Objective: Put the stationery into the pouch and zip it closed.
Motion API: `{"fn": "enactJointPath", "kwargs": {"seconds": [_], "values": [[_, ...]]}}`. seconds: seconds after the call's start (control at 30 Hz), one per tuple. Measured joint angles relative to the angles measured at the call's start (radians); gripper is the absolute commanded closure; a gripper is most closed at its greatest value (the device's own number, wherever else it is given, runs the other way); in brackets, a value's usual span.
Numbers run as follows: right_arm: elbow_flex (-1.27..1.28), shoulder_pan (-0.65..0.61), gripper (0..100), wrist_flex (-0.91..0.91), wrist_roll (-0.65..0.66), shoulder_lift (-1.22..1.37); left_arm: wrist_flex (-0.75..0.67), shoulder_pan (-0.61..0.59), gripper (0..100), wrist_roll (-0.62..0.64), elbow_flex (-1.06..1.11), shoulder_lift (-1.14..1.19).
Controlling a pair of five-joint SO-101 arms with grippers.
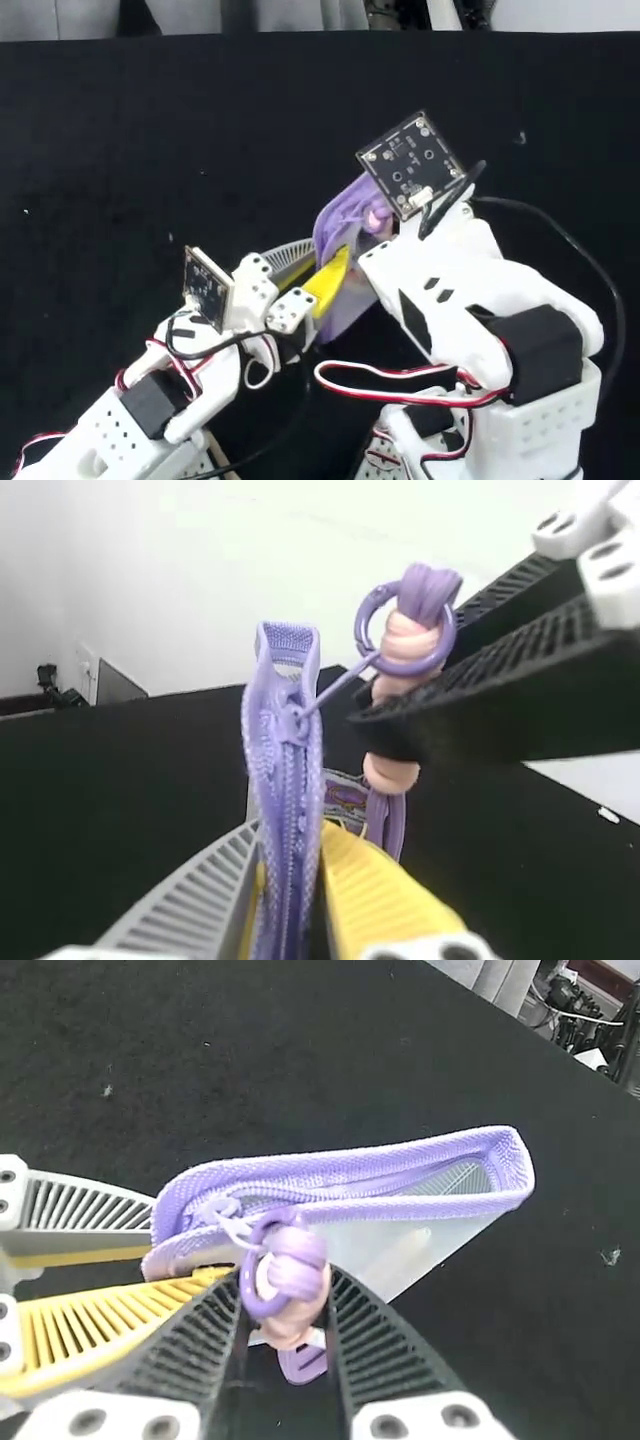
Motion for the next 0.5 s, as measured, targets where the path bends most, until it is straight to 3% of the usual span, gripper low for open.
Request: {"fn": "enactJointPath", "kwargs": {"seconds": [0.2, 0.5], "values": [[-0.002, 0.031, 98.7, -0.003, 0.005, 0.0, 0.025, 0.003, 97, -0.011, 0.002, -0.003], [-0.002, 0.252, 98.7, -0.129, 0.091, 0.0, 0.31, -0.002, 97, -0.273, -0.112, -0.058]]}}
